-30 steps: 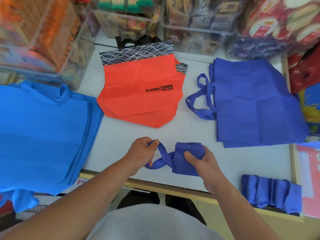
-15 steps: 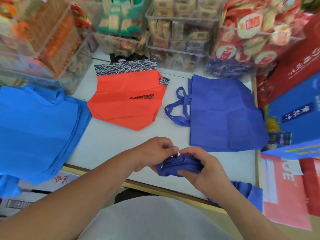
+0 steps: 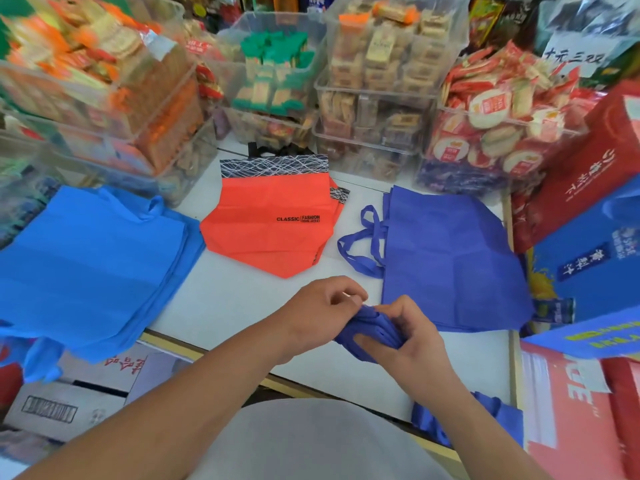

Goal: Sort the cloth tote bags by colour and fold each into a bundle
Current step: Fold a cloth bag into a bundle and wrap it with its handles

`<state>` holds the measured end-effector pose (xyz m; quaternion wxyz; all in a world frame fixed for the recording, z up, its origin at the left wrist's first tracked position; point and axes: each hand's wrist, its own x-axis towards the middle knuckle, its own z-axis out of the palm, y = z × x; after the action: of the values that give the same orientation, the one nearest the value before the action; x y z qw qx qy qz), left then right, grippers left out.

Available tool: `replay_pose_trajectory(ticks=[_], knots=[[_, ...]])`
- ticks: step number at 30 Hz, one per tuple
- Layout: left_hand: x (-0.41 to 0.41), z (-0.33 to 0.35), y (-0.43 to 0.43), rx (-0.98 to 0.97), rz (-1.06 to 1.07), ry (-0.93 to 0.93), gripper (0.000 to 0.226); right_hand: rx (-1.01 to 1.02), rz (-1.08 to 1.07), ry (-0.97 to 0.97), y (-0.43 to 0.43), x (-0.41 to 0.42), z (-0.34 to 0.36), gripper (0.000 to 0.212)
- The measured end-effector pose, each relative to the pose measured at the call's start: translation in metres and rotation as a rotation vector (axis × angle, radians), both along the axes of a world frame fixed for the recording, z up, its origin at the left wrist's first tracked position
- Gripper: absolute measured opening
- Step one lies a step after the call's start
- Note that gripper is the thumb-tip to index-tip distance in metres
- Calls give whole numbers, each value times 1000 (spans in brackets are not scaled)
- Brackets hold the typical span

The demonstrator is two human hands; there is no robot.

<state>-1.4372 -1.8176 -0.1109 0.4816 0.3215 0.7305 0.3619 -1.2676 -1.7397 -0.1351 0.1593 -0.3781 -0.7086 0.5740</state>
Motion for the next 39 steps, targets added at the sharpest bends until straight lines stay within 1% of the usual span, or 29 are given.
replay_pose_trajectory(ticks=[1, 4, 5, 9, 12, 17, 20, 23, 26, 28, 30, 32, 34, 35, 36, 37, 39], knots=[[-3, -1, -5, 36, 57, 5, 12, 15, -46, -12, 1, 0, 1, 29], [-8, -6, -18, 53, 90, -47, 34, -9, -103, 10, 4, 0, 4, 31], [-7, -9, -20, 47, 86, -63, 36, -24, -92, 19, 3, -1, 5, 31], [6, -20, -24, 76, 206, -89, 24, -68, -112, 52, 0, -6, 12, 31], [12, -28, -25, 87, 291, -106, 29, -100, -153, 65, 0, -7, 15, 31], [19, -39, -29, 29, 318, -166, 32, -102, -158, 40, 3, -2, 8, 26], [16, -46, -35, -6, 293, -241, 26, -208, -159, 37, 5, 4, 0, 28], [19, -46, -32, 21, 325, -181, 18, -251, -158, 32, 7, 6, -3, 34], [24, -42, -25, 43, 412, -185, 16, -177, -127, 17, 10, 3, -2, 35], [24, -38, -23, 52, 411, -159, 10, -134, -77, 5, 10, 1, -2, 33], [21, -36, -23, 98, 373, -13, 9, -75, -40, -15, 9, 1, -4, 30], [22, -33, -25, 155, 305, 165, 9, -47, -58, -27, 9, 1, -7, 31], [25, -35, -27, 153, 182, 377, 11, -18, -81, -48, 9, -2, -10, 32], [28, -37, -28, 135, 128, 452, 12, 12, -71, -61, 8, -4, -11, 33], [30, -38, -28, 113, 107, 470, 12, 49, -47, -72, 7, -6, -11, 34], [32, -38, -28, 109, 125, 428, 11, 85, -17, -88, 6, -8, -10, 34], [31, -38, -24, 110, 235, 267, 9, 135, 57, -127, 7, -13, -8, 34]])
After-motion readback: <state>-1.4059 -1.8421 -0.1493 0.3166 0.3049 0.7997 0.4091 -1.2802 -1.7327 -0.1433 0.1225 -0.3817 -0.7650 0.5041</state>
